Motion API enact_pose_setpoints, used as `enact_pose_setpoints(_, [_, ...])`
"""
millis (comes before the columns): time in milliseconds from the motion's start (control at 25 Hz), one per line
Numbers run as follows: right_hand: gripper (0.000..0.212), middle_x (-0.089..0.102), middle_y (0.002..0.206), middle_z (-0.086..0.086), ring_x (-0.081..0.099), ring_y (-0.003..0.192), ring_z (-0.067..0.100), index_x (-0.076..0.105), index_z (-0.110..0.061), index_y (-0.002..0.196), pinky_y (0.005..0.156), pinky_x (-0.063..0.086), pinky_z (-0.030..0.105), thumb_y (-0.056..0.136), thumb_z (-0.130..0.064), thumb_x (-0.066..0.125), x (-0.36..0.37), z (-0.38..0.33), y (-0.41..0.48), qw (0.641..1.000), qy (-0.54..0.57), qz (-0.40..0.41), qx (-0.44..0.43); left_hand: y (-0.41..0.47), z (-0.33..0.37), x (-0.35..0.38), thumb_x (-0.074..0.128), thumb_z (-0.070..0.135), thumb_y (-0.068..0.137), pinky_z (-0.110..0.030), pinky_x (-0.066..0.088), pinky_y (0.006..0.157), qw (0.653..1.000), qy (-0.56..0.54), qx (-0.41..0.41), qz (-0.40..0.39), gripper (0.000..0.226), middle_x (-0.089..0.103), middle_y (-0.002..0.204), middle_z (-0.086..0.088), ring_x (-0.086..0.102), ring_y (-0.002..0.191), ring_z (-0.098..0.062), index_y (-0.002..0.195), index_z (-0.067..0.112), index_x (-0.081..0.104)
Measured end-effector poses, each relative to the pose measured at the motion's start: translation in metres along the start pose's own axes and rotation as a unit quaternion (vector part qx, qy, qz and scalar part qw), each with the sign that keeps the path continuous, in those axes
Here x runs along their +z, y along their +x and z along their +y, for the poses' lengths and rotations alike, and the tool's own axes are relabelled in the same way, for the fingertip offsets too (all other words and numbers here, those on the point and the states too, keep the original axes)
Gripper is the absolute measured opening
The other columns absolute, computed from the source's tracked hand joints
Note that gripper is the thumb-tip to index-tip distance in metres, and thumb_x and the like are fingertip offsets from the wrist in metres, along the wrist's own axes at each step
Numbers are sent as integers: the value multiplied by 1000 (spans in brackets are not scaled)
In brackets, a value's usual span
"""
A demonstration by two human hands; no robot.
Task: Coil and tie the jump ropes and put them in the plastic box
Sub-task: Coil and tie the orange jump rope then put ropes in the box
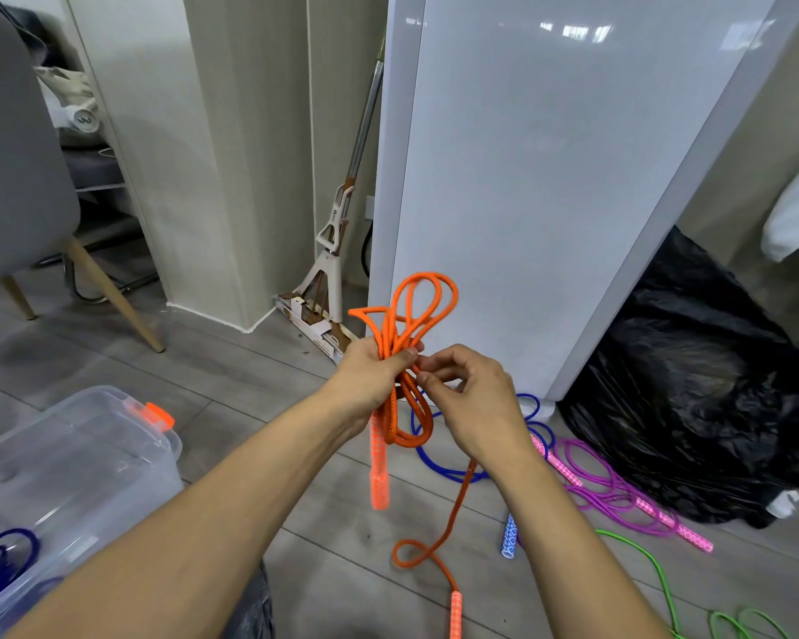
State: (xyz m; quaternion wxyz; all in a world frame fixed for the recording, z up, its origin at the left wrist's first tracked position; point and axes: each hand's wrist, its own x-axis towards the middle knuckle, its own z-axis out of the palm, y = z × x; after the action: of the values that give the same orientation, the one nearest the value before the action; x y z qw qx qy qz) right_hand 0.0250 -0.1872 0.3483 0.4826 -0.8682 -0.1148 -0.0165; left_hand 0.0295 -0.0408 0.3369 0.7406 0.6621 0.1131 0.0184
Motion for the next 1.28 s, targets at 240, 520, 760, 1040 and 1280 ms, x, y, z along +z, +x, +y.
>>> enact_pose_setpoints(240, [8, 73, 82, -6, 60, 57, 4, 64, -31, 98, 59, 49, 27, 99, -35, 57, -4, -1, -1, 995, -41, -81, 37, 6, 6, -4, 41, 3, 102, -37, 61, 55, 981, -159, -34, 104, 14, 64, 83, -13, 71, 63, -25, 111, 0, 52])
enact_pose_setpoints(520, [20, 68, 62, 0, 41, 50, 23, 76, -26, 91, 51, 35, 27, 100, -29, 58, -28, 4, -1, 969, 8, -236, 67, 22, 14, -30, 46, 3, 101, -17, 42, 37, 939, -247, -10, 240, 25, 50, 58, -3, 48, 31, -9, 77, 11, 49])
enact_pose_setpoints(760, [29, 66, 65, 3, 45, 43, 14, 77, -14, 90, 45, 37, 22, 99, -32, 56, -65, 26, 0, 913, -120, -354, 165, 29, 15, -49, 46, 6, 99, -19, 30, 43, 941, -203, 50, 265, 28, 45, 48, 7, 35, 34, -9, 72, 17, 46])
enact_pose_setpoints(1040, [31, 46, 55, -5, 40, 49, 10, 70, -21, 74, 46, 29, 20, 99, -28, 54, -68, 25, 13, 984, -160, -55, 50, 28, 14, -47, 49, 15, 100, -26, 37, 49, 972, -42, 95, 212, 21, 51, 63, 0, 42, 42, -13, 79, 17, 53])
enact_pose_setpoints(1280, [28, 56, 62, -4, 41, 47, 3, 70, -25, 92, 55, 37, 26, 103, -22, 44, -46, 14, 8, 991, -49, -124, 1, 5, 12, -24, 47, 20, 104, -33, 52, 53, 992, 79, 91, 37, 12, 74, 85, -2, 64, 64, -17, 104, 19, 59])
